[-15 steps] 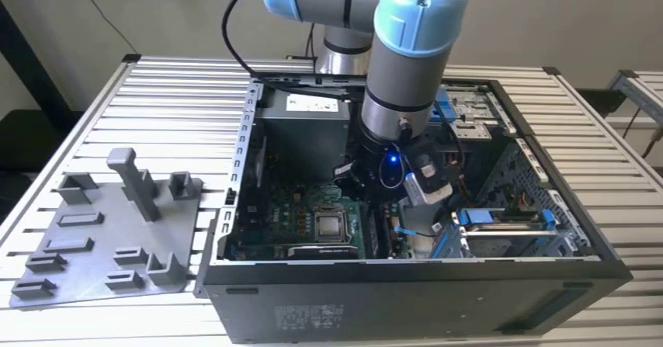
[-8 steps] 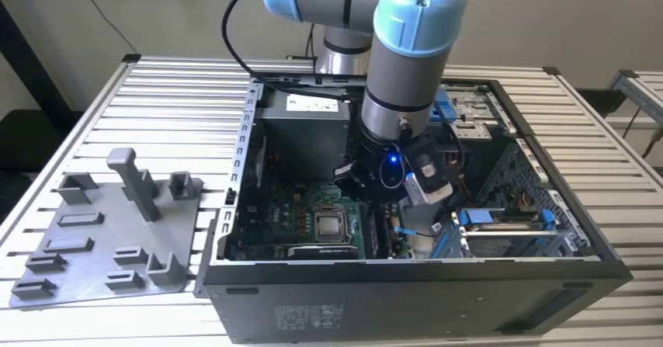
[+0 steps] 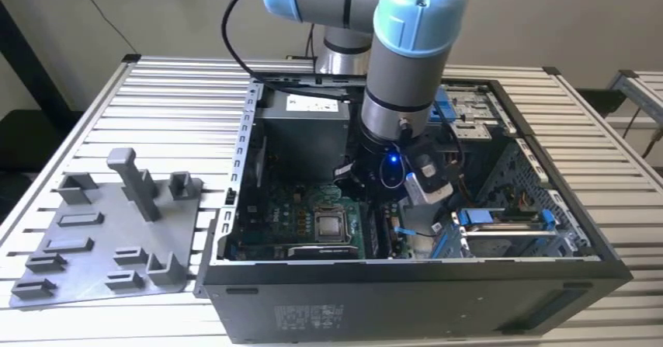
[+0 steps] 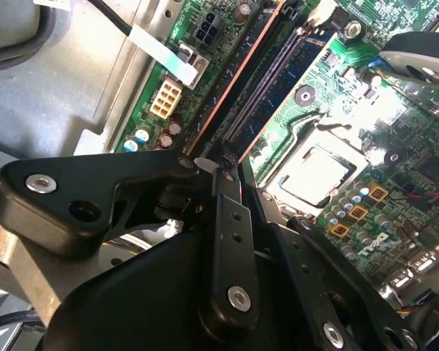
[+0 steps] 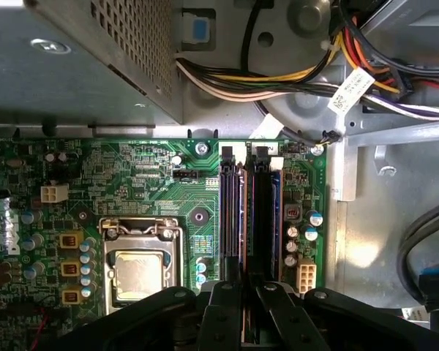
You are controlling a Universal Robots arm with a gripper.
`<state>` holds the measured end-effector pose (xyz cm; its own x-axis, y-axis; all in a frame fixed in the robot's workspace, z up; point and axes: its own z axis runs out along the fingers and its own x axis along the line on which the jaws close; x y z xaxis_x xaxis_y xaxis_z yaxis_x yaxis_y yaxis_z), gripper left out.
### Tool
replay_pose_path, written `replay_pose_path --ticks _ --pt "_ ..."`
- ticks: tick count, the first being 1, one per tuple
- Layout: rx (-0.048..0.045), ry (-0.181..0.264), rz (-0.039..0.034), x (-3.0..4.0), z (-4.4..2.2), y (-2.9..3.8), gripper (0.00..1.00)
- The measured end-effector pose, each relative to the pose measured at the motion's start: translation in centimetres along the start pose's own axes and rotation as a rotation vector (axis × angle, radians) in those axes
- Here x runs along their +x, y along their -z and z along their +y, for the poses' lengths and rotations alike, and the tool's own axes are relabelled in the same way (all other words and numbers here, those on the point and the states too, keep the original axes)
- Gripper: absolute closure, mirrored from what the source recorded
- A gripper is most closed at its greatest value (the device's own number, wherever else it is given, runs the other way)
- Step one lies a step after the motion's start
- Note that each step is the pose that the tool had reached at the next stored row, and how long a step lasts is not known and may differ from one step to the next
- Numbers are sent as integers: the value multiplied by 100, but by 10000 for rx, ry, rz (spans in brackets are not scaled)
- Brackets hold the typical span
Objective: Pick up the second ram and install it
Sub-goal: 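Insert the second ram into the second slot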
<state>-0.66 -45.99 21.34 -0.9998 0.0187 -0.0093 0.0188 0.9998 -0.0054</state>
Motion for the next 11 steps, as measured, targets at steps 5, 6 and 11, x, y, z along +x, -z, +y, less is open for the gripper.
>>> replay_pose_path --ticks 5,6,11 --pt "-1 0 0 0 0 2 86" --pt "-1 0 -1 0 0 8 86" --pt "24 1 -1 0 0 22 86"
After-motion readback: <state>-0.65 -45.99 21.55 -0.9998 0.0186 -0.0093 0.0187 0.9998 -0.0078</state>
